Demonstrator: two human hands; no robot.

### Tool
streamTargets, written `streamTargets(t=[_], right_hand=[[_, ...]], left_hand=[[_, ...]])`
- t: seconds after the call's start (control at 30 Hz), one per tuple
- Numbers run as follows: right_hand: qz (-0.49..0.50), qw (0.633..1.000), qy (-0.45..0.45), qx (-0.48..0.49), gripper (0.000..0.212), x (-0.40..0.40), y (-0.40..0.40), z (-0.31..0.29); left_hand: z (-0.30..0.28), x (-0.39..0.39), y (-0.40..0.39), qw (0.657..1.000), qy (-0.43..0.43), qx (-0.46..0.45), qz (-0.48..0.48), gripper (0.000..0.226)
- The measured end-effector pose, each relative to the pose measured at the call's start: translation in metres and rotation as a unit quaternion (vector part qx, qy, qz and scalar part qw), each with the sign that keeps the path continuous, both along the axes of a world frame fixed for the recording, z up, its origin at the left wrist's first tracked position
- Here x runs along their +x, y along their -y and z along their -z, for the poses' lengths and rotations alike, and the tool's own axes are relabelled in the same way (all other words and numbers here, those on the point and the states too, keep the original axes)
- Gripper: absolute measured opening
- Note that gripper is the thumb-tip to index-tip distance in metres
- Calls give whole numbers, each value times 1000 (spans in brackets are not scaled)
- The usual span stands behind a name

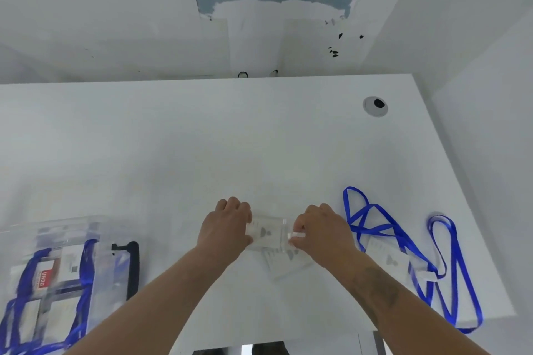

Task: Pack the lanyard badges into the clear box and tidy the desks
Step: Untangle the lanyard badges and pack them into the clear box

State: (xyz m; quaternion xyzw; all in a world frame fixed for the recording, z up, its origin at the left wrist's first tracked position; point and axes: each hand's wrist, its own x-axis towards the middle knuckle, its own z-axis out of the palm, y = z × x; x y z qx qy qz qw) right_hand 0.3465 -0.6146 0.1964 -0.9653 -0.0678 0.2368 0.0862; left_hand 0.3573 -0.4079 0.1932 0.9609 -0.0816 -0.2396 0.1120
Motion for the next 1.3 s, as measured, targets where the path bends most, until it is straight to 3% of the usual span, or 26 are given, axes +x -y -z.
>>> streamTargets(t=[0.17, 0.27, 0.37, 0.43, 0.5, 0.63, 0.73, 0.87, 0.93, 1.0, 1.07, 1.2, 1.3], right_hand=[[-8, 999, 25, 40, 31, -2, 7, -11], [2, 997, 39, 64, 24, -5, 11, -25], [67, 991, 11, 112, 15, -8, 15, -35], [151, 968, -2, 198, 12, -8, 20, -44], [222, 931, -4, 289, 12, -3, 24, -56], [257, 875, -19, 410, 10, 14, 30, -98], [255, 860, 5, 442, 13, 25, 38, -125], [275, 846, 101, 446, 15, 36, 33, -146], [242, 875, 115, 404, 19, 39, 17, -151], [191, 912, 93, 350, 25, 36, -6, -155], [136, 935, 99, 312, 26, 31, -25, -161], [31, 964, 125, 231, 30, 23, -39, -175], [7, 963, 145, 225, 18, 23, -34, -196]], left_hand=[[4, -5, -6, 1000, -7, -6, -10, 62], [1, -6, -9, 1000, -8, -12, -8, 45], [-7, -4, -9, 983, -78, -127, -103, 21], [-22, -1, -12, 931, -150, -259, -208, 14], [-41, 4, -18, 855, -201, -378, -291, 16], [-90, 17, -31, 732, -260, -527, -345, 30], [-128, 25, -36, 690, -277, -581, -330, 27], [-169, 31, -36, 661, -269, -620, -328, 22], [-183, 34, -27, 656, -260, -633, -317, 24], [-195, 37, -12, 656, -229, -642, -324, 13], [-205, 42, 3, 677, -166, -632, -340, 4], [-208, 56, 15, 785, 33, -507, -355, 1], [-208, 58, 13, 871, 142, -384, -272, 10]])
